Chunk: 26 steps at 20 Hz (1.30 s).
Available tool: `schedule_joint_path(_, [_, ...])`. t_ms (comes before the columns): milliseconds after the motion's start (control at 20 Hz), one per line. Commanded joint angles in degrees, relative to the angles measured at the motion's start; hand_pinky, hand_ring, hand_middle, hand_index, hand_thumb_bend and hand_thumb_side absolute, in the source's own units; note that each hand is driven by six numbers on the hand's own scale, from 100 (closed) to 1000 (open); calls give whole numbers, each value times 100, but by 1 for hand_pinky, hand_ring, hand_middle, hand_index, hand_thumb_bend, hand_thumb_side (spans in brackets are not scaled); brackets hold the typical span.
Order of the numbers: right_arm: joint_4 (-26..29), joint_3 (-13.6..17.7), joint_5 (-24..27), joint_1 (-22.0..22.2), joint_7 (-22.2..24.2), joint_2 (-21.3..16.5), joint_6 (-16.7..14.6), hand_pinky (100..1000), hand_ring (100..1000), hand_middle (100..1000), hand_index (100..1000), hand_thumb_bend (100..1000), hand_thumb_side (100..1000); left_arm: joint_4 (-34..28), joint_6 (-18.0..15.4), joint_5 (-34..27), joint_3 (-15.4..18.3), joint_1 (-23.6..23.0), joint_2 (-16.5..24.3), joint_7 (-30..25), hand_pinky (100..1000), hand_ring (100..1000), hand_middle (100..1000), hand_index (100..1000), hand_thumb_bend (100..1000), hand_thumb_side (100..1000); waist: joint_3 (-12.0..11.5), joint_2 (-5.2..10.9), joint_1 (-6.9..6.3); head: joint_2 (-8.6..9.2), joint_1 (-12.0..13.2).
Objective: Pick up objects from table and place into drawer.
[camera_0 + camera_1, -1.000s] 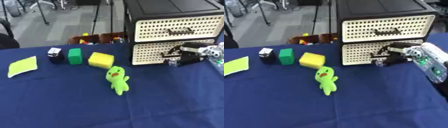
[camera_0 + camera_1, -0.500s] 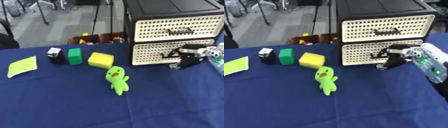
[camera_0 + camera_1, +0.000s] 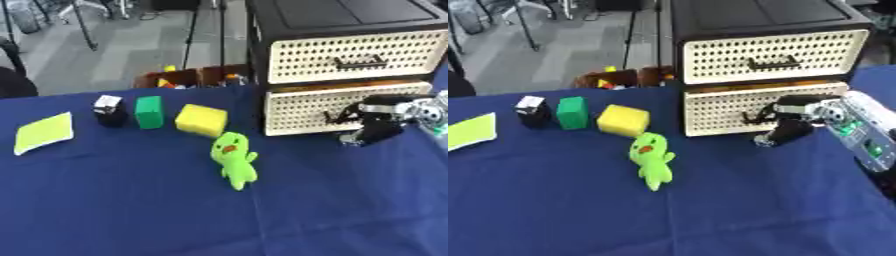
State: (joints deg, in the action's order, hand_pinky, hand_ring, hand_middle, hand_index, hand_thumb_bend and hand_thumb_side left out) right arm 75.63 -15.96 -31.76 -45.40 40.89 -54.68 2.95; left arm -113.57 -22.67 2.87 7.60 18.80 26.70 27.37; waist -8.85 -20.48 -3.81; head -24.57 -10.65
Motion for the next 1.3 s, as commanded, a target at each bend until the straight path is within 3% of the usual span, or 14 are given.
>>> schedule_joint_path(50, [338,1,84,50,98,-348,48,100,236,100,860,295,735,-102,-6,-11,47,67,139,20,558,656,671,834,175,898,16,154,11,-12,23])
schedule_joint_path(1000, [2311,205,637,1359,232,-1258,659,100,248,100,859,270,761,-102,-16,12,73,69,169,61,561,657,673,835,182,893,139,238,-35,-2,94])
schedule_joint_path(1300, [2560,242,659,1550,244,-1336,811,100,252,100,866,272,763,-102,-11,11,69,67,156,64,561,658,674,836,182,893,192,271,-56,23,78])
